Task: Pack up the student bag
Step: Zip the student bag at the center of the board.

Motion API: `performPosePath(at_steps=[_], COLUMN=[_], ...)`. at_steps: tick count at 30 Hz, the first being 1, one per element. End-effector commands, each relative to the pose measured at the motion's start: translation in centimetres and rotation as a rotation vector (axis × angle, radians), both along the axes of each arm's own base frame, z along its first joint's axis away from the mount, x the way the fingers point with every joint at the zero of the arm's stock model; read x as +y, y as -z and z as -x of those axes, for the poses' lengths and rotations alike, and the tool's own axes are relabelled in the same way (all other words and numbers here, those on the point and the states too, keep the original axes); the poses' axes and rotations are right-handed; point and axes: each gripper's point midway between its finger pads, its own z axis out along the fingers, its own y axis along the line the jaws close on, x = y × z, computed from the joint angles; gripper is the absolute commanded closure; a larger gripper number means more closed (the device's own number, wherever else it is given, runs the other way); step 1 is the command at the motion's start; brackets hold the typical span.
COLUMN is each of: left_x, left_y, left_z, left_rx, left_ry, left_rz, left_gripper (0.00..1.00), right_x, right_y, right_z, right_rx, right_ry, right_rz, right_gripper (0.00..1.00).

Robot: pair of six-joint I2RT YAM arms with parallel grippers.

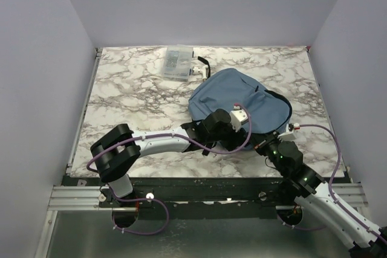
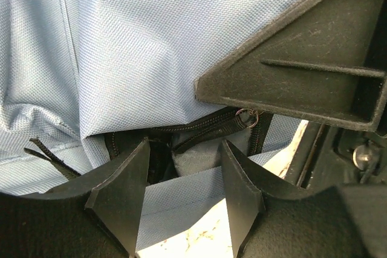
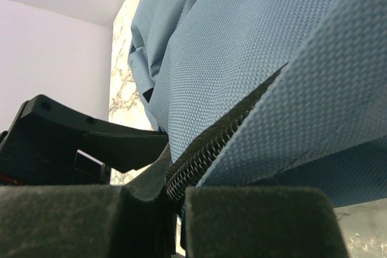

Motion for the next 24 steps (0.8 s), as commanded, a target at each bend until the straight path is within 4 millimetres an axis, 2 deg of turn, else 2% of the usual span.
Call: performPosePath(at_steps=[1, 6, 12, 16, 21, 24], left_x=[0.1, -2.0, -3.6, -3.6, -3.0, -1.9], left_y=[-0.9, -1.5, -1.4, -0.6, -0.3, 0.2], left_z=[-0.9, 1.3, 2.1, 2.0, 1.9, 2.3], left_rx=[-0.159, -0.157, -0.135, -0.127, -0.121, -0.113], left_ry=[0.003, 0.130, 0.188, 0.185, 0.166, 0.169], left_rz=[-0.074, -0.040, -0.025, -0.044, -0.066, -0.089], left_gripper=[0.47, 0.48, 0.59, 0.71, 1.00, 1.00], right_x=[1.0, 1.5, 2.0, 1.9, 0.6, -1.3], right_y=[-3.6, -3.5, -3.5, -3.9, -3.0, -1.8], right_z=[-0.3, -0.2, -0.1, 0.0, -0.2, -0.4], right_rx=[-0.092, -0.087, -0.075, -0.077, -0.024, 0.043], right_ry=[-0.026, -0.048, -0.069, -0.069, 0.002, 0.098], right_rz=[-0.114, -0.125, -0.135, -0.140, -0.100, -0.044], right_gripper=[0.99, 0.99, 0.99, 0.99, 0.99, 0.99])
